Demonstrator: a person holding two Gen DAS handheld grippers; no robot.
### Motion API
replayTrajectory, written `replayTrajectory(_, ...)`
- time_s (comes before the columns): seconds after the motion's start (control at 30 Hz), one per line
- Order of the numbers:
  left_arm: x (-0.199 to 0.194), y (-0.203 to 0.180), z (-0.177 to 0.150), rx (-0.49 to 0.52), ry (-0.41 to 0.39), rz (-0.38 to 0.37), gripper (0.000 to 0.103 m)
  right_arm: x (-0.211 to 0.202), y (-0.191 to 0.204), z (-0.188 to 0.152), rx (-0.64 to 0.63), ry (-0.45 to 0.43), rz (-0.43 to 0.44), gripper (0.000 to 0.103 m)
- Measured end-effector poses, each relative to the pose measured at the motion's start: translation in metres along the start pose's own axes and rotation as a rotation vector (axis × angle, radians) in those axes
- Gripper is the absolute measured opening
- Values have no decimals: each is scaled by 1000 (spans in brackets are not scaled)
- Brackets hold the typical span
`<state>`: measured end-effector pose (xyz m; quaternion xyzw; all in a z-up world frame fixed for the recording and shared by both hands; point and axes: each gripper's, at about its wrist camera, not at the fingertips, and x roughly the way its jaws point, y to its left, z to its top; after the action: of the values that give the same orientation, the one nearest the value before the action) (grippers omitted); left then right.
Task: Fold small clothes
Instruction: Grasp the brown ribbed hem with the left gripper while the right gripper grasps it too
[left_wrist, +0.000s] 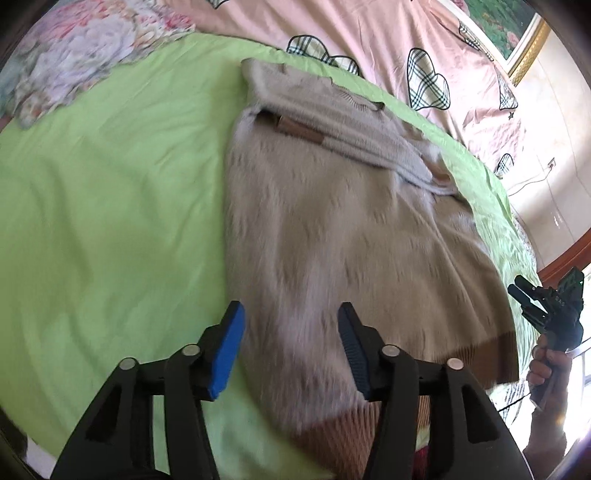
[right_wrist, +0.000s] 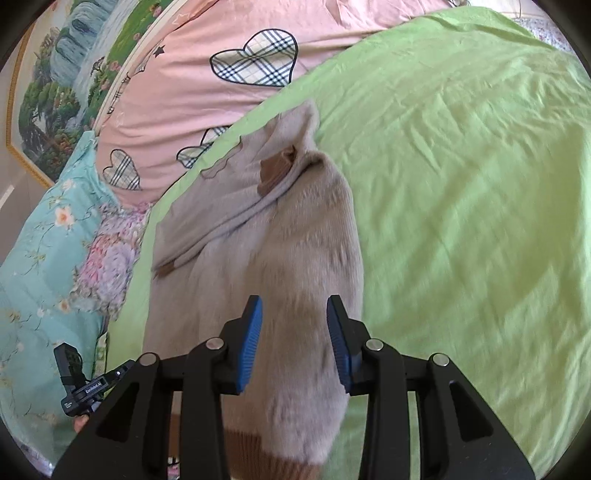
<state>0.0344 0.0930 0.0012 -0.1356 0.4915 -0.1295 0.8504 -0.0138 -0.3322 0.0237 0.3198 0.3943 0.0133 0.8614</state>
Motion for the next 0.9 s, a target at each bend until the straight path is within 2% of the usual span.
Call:
replayTrajectory(0.23, -5, 20, -44, -103, 70, -75, 59, -21, -19, -22, 26, 36, 37, 38)
replayTrajectory(0.33, -5, 21, -50, -122, 69, -113, 60, -23, -27, -31, 53, 57, 67, 38)
replayTrajectory(0.57, 9, 13, -41, -155, 64, -196, 59, -6, -29, -48, 81, 117, 131, 38)
replayTrajectory(0.6, 10, 11, -39, -154, 59, -206, 53, -3, -28, -49, 83, 123, 142, 38)
replayTrajectory(0.63, 10, 10, -39, -147, 55, -217, 29, -1, -26, -50, 82, 126, 148, 38)
replayTrajectory(0.67, 13, 10, -39, -142, 71, -234, 13, 1, -25, -50, 80, 125, 150, 37)
replayTrajectory(0.7, 14, 10, -38, -143, 80, -238, 12, 2, -23, -50, 77, 123, 155, 29)
replayTrajectory(0.73, 11, 9, -39, -134, 72, -227, 11, 3, -23, -50, 80, 126, 166, 11)
replayTrajectory(0.8, -1, 6, -40, -96, 42, -207, 6, -3, -25, -48, 82, 119, 173, 8)
replayTrajectory(0.9, -20, 8, -37, -63, 5, -209, 5, -28, -30, -39, 46, 74, 154, 6)
